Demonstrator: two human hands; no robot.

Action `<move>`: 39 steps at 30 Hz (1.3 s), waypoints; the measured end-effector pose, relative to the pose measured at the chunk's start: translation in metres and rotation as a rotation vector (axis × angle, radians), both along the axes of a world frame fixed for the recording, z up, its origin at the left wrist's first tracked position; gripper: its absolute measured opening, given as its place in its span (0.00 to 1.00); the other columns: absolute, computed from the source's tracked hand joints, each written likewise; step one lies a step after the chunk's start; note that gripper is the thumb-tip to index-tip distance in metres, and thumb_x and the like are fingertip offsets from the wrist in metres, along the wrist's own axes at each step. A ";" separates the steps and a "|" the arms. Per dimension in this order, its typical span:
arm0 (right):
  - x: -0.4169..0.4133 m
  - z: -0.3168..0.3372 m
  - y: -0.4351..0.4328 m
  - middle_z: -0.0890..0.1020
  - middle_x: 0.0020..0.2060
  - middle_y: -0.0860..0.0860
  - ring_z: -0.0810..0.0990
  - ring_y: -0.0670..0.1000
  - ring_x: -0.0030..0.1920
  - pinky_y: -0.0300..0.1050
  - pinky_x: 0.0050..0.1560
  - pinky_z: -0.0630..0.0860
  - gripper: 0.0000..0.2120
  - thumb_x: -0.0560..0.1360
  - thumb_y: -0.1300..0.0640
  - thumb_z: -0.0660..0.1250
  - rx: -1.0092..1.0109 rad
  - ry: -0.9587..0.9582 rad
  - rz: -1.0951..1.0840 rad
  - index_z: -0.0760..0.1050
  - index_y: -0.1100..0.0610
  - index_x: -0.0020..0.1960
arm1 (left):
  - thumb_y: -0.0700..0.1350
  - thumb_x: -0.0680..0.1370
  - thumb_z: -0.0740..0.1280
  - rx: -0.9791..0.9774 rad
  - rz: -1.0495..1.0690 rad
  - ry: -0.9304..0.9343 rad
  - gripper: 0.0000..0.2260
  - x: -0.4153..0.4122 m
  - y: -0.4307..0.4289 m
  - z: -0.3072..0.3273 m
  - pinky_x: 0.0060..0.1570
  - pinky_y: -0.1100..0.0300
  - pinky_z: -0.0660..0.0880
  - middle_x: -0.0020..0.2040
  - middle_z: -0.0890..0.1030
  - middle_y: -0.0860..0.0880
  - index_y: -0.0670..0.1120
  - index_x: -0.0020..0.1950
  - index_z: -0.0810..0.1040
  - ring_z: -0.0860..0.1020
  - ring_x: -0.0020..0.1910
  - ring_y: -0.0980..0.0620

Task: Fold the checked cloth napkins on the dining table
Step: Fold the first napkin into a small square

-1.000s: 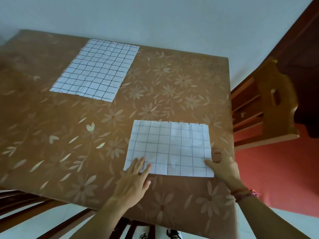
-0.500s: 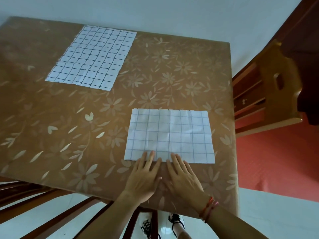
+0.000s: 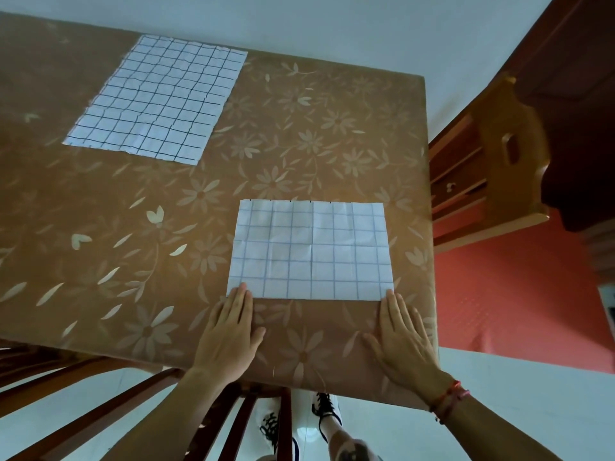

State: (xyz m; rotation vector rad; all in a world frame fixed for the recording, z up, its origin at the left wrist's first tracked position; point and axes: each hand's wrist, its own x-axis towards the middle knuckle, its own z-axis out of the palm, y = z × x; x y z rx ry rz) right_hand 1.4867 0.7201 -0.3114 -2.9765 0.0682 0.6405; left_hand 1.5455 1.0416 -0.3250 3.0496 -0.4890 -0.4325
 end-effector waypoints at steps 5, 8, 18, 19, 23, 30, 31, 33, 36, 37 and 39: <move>0.003 0.008 0.003 0.48 0.80 0.57 0.46 0.56 0.80 0.53 0.78 0.44 0.44 0.74 0.33 0.36 0.034 -0.012 -0.047 0.45 0.63 0.80 | 0.62 0.81 0.39 -0.033 0.019 0.002 0.34 -0.001 -0.001 -0.001 0.71 0.49 0.59 0.77 0.57 0.41 0.37 0.75 0.56 0.58 0.76 0.45; 0.008 0.012 0.003 0.56 0.78 0.57 0.55 0.57 0.78 0.54 0.77 0.55 0.36 0.80 0.38 0.51 0.054 -0.068 -0.072 0.55 0.63 0.78 | 0.60 0.79 0.44 -0.051 0.039 0.016 0.34 -0.001 -0.004 -0.001 0.73 0.49 0.55 0.78 0.55 0.41 0.38 0.76 0.54 0.54 0.76 0.46; 0.046 0.023 -0.003 0.73 0.63 0.57 0.73 0.59 0.61 0.53 0.59 0.72 0.25 0.77 0.46 0.63 0.193 -0.127 -0.260 0.68 0.55 0.71 | 0.59 0.80 0.52 -0.102 -0.099 0.046 0.29 0.008 -0.054 0.003 0.73 0.42 0.46 0.79 0.43 0.44 0.51 0.79 0.50 0.43 0.78 0.43; 0.051 0.024 -0.005 0.75 0.60 0.58 0.74 0.60 0.59 0.53 0.59 0.71 0.24 0.77 0.47 0.64 0.236 -0.126 -0.335 0.70 0.55 0.70 | 0.58 0.80 0.54 -0.109 -0.117 0.046 0.29 0.009 -0.056 0.004 0.72 0.42 0.46 0.79 0.44 0.45 0.51 0.79 0.51 0.43 0.78 0.43; 0.076 0.028 -0.014 0.80 0.38 0.53 0.80 0.60 0.47 0.49 0.47 0.75 0.16 0.70 0.44 0.62 0.374 -0.084 -0.606 0.75 0.57 0.43 | 0.57 0.81 0.58 -0.137 -0.120 0.070 0.28 0.009 -0.059 -0.001 0.72 0.39 0.51 0.79 0.45 0.45 0.51 0.78 0.55 0.45 0.77 0.42; 0.101 0.037 -0.024 0.84 0.34 0.53 0.84 0.56 0.39 0.56 0.46 0.83 0.15 0.65 0.45 0.64 0.543 0.049 -0.936 0.80 0.56 0.39 | 0.58 0.80 0.56 -0.110 -0.122 0.061 0.27 0.010 -0.059 -0.003 0.72 0.38 0.56 0.79 0.49 0.44 0.51 0.78 0.57 0.48 0.78 0.41; 0.103 0.035 -0.025 0.85 0.33 0.53 0.84 0.56 0.37 0.56 0.46 0.83 0.16 0.64 0.44 0.65 0.582 0.064 -0.963 0.80 0.56 0.39 | 0.58 0.80 0.57 -0.109 -0.120 0.056 0.27 0.010 -0.059 -0.004 0.71 0.37 0.57 0.79 0.50 0.44 0.51 0.78 0.58 0.49 0.77 0.41; 0.104 0.032 -0.025 0.84 0.28 0.51 0.82 0.55 0.32 0.53 0.42 0.81 0.17 0.63 0.44 0.65 0.635 0.084 -0.989 0.81 0.57 0.39 | 0.57 0.79 0.60 -0.110 -0.113 0.049 0.28 0.009 -0.059 -0.005 0.70 0.37 0.59 0.79 0.52 0.43 0.51 0.77 0.59 0.52 0.77 0.40; 0.105 0.031 -0.022 0.84 0.27 0.49 0.83 0.53 0.34 0.52 0.41 0.80 0.17 0.64 0.43 0.67 0.647 0.079 -1.008 0.82 0.56 0.38 | 0.56 0.78 0.62 -0.117 -0.114 0.036 0.28 0.008 -0.059 -0.006 0.69 0.36 0.62 0.79 0.55 0.43 0.51 0.76 0.61 0.54 0.77 0.40; 0.106 0.031 -0.022 0.84 0.29 0.49 0.83 0.53 0.37 0.53 0.43 0.81 0.18 0.63 0.40 0.67 0.638 0.080 -1.005 0.81 0.55 0.38 | 0.56 0.79 0.62 -0.117 -0.117 0.032 0.28 0.008 -0.059 -0.006 0.69 0.36 0.62 0.79 0.55 0.43 0.51 0.76 0.61 0.54 0.77 0.40; 0.108 0.031 -0.021 0.84 0.35 0.49 0.83 0.55 0.40 0.53 0.46 0.82 0.20 0.62 0.36 0.67 0.630 0.087 -0.987 0.81 0.52 0.40 | 0.56 0.79 0.61 -0.119 -0.115 0.027 0.27 0.009 -0.059 -0.005 0.69 0.37 0.62 0.79 0.54 0.43 0.51 0.76 0.60 0.54 0.77 0.41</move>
